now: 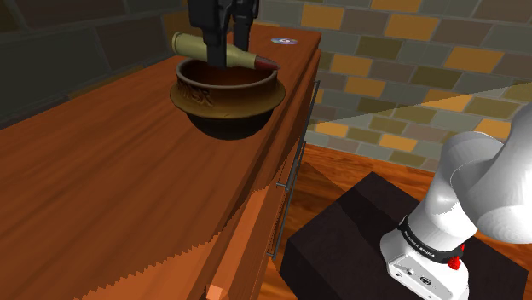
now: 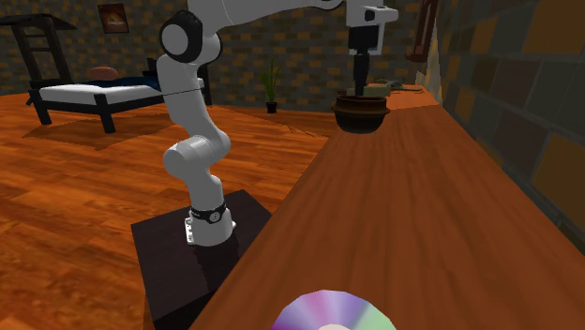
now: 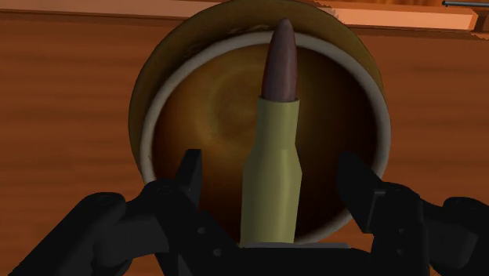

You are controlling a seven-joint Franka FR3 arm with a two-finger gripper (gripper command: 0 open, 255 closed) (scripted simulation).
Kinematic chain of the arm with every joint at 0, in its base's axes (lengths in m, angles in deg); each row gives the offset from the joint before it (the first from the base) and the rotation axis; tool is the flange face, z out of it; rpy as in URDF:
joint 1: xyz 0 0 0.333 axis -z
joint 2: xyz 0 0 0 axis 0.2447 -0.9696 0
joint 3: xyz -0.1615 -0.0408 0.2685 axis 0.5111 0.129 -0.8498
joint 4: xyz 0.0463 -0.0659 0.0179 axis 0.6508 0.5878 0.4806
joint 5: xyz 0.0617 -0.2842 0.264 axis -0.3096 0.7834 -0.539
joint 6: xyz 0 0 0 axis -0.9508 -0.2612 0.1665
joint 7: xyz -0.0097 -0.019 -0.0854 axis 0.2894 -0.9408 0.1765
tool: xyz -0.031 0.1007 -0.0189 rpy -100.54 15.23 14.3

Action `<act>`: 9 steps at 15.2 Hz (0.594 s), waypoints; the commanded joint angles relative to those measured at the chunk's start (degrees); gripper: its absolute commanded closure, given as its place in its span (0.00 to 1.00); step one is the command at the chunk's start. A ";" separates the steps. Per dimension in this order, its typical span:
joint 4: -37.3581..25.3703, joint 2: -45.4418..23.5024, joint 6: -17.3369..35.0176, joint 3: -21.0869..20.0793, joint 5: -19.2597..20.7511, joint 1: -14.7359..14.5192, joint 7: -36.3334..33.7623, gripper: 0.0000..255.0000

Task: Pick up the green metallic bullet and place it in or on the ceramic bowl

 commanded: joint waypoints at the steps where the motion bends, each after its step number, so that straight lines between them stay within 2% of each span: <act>1: 0.00 0.00 0.00 0.00 0.00 0.00 0.00 0.00; 4: 0.00 0.00 0.00 0.00 0.00 0.00 0.00 0.00; 8: -11.95 -3.74 -8.31 -0.38 0.88 -0.04 -0.81 0.00; 9: -11.95 -3.74 -8.31 -0.37 0.88 -0.04 -0.81 0.00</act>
